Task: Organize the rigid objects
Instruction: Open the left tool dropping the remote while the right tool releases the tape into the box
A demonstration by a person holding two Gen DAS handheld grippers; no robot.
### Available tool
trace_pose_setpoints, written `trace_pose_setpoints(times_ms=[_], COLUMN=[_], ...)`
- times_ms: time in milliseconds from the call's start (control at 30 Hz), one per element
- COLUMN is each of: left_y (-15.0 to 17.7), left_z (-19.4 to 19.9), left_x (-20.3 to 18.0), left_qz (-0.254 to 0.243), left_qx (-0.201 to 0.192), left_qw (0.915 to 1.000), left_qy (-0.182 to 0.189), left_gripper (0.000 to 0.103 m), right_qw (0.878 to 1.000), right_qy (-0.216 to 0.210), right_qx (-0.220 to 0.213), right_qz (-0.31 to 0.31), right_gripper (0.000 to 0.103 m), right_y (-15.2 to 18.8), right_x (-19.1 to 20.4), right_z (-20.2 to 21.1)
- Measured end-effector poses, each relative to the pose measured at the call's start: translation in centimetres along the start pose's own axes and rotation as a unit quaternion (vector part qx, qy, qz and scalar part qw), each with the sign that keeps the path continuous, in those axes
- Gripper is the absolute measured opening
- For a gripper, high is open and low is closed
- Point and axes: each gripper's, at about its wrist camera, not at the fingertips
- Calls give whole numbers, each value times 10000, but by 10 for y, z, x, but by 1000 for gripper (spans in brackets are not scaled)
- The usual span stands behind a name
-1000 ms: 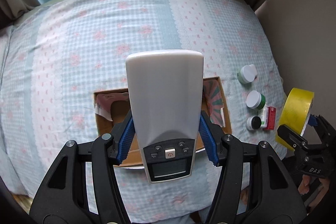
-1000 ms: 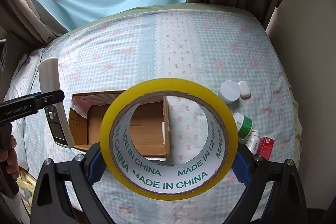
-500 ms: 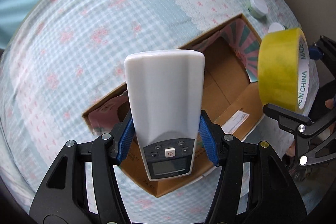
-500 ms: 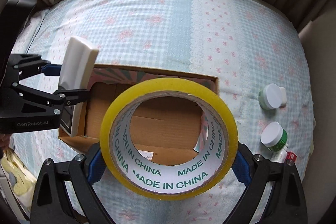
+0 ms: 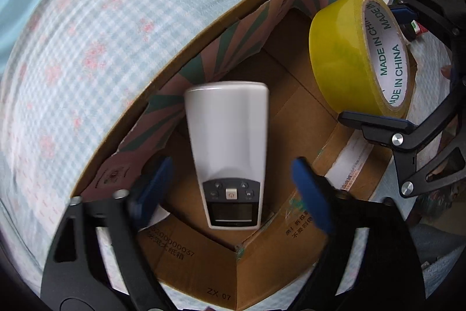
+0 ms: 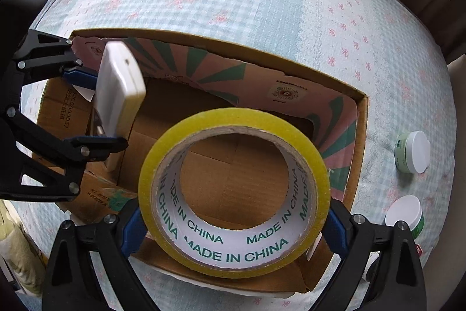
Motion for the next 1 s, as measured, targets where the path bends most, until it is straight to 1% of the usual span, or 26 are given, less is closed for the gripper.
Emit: trace_pose_setpoints(times_ms=[33, 100, 200, 300, 367, 433, 467, 567, 633, 767, 933, 1000], left_y=[1, 3, 8, 14, 11, 15, 15, 16, 27, 33, 41, 46], left_z=[3, 5, 10, 13, 15, 15, 15, 17, 25, 34, 57, 70], left_x=[-1, -2, 6, 13, 19, 23, 25, 26, 21, 15, 5, 0], left_qz=[-64, -94, 84, 285, 463, 648, 707, 787, 825, 849, 873, 912], left_qx=[-88, -75, -153, -183, -209, -224, -245, -282, -303, -343, -477, -548], left_qw=[9999, 9998, 9998, 9994, 9987, 9976, 9971, 9964, 9960, 9957, 9950, 9943], left_qy=[-79, -133, -1, -18, 21, 102, 120, 134, 151, 128, 67, 43], left_gripper=[103, 103, 103, 103, 103, 103, 103, 103, 103, 103, 103, 103], right_qw=[10000, 9995, 9987, 9991, 9993, 9993, 9993, 9994, 9994, 9995, 9995, 9996], right_qy=[-35, -227, -216, -265, -315, -375, -366, -334, -290, -148, -11, -25], right_qx=[12, 213, 364, 238, 182, 7, -49, 52, 33, 75, 79, 72], right_qz=[-21, 37, 296, 231, 112, 36, 25, 120, 188, 257, 304, 257], right_gripper=[96, 96, 97, 97, 101, 103, 103, 103, 103, 103, 103, 103], right_y=[1, 3, 12, 16, 14, 13, 12, 10, 11, 10, 11, 13], right_x=[-1, -3, -2, -4, -6, -7, -7, -5, -1, -1, 2, 2], right_z=[-1, -6, -8, -2, 1, 7, 8, 9, 12, 17, 37, 51])
Point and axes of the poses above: each gripper's, at about its wrist camera, not at the fingertips, and z roughly against the way its jaws point, x to its left, y to its underside, and after that the axes turned 5 degrees about y, right-handed
